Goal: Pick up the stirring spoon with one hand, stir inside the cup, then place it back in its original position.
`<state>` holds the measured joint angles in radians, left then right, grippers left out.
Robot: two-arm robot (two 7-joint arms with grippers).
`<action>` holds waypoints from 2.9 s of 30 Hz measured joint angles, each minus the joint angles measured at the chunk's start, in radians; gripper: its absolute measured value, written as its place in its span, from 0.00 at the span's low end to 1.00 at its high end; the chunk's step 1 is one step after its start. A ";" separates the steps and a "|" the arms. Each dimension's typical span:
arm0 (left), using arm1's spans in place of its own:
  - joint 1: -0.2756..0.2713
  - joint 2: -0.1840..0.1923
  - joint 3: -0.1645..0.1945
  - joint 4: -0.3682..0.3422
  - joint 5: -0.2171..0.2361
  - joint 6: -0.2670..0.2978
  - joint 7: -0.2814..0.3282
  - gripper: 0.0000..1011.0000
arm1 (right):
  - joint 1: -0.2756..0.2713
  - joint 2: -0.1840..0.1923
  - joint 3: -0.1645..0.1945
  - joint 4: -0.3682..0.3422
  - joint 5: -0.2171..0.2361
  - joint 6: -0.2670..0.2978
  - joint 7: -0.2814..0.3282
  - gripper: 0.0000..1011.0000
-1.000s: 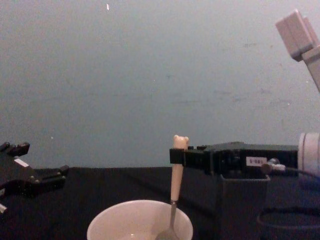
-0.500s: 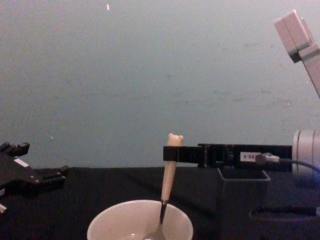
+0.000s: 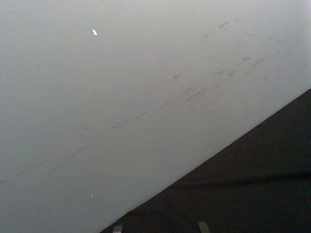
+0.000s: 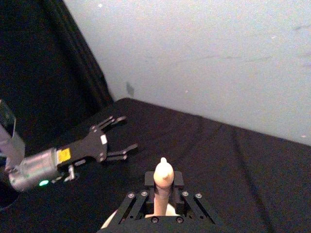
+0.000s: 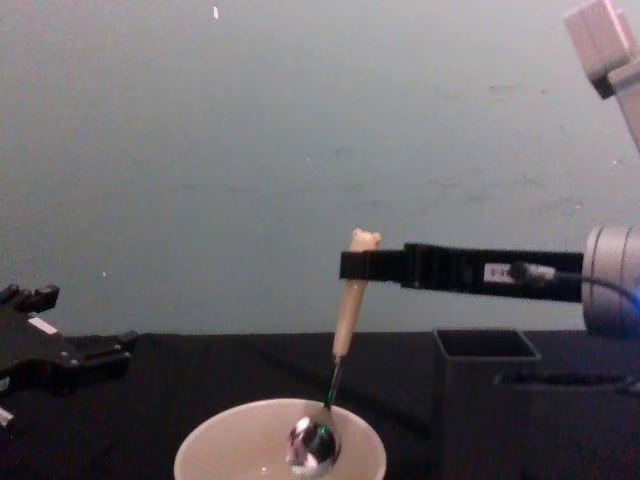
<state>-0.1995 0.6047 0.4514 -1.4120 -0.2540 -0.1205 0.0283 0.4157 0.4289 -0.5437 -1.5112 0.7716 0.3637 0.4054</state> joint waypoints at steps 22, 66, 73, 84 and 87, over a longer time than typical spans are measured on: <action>0.000 0.000 0.000 0.000 0.000 0.000 0.000 0.99 | -0.024 0.059 0.123 -0.072 0.182 0.025 -0.098 0.22; 0.000 0.000 0.000 0.000 0.000 0.000 0.000 0.99 | -0.098 0.200 0.142 -0.058 0.299 -0.095 -0.097 0.22; 0.000 0.000 0.000 0.000 0.000 0.000 0.000 0.99 | -0.086 0.198 0.108 -0.034 0.281 -0.105 -0.099 0.22; 0.000 0.000 0.000 0.000 0.000 0.000 0.000 0.99 | -0.079 0.188 0.066 -0.005 0.234 -0.109 -0.096 0.22; 0.000 0.000 0.000 0.000 0.000 0.000 0.000 0.99 | -0.077 0.183 0.057 0.004 0.217 -0.109 -0.093 0.22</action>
<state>-0.1995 0.6047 0.4514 -1.4120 -0.2539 -0.1205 0.0283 0.3389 0.6123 -0.4868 -1.5074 0.9889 0.2547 0.3128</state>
